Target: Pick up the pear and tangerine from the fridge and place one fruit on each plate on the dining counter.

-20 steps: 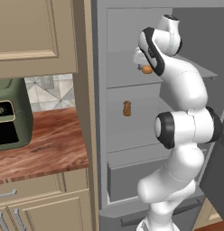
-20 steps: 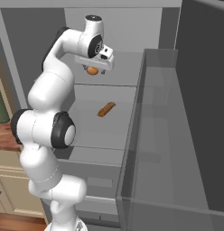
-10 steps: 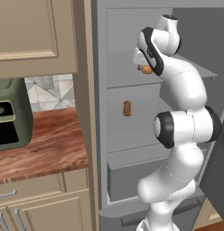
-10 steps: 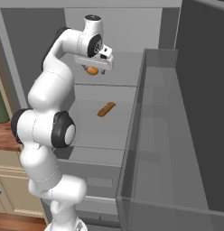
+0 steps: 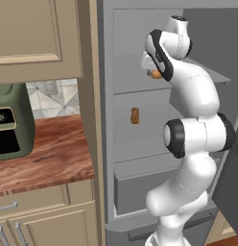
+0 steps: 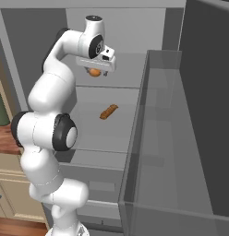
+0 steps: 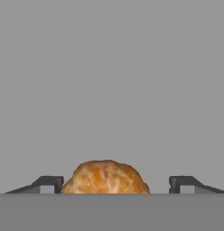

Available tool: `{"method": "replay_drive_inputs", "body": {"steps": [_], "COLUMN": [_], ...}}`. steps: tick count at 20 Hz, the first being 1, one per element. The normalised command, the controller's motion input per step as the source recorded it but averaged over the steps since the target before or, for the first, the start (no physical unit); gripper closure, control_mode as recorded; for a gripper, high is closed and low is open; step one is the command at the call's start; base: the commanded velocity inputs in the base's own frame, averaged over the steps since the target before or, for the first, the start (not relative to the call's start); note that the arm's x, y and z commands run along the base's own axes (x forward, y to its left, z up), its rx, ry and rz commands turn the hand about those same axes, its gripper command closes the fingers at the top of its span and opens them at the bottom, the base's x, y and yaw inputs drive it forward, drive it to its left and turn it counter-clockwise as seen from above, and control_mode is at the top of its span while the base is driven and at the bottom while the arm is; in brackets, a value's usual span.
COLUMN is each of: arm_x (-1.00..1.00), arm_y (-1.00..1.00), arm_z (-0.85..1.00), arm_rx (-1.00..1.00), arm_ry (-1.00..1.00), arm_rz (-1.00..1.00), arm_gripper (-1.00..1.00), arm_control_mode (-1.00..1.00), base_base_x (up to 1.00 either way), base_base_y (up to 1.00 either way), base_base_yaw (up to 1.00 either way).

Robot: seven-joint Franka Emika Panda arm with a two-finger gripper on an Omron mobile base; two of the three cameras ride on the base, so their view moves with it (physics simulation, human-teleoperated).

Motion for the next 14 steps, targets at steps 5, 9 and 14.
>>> {"method": "replay_drive_inputs", "body": {"steps": [5,9,14], "arm_x": [-0.09,-0.21,-0.48], "arm_y": [0.18,0.17,0.14], "arm_z": [-0.28,-0.27,-0.14], "arm_rx": [0.00,0.00,0.00], "arm_ry": [0.00,0.00,-0.01], "arm_rz": [0.00,0.00,0.00], "arm_gripper": [1.00,1.00,1.00], "arm_control_mode": [-1.00,-1.00,-1.00], "base_base_x": [0.00,0.00,0.00], "base_base_y": [0.00,0.00,0.00], "base_base_yaw": [0.00,0.00,0.00]}}
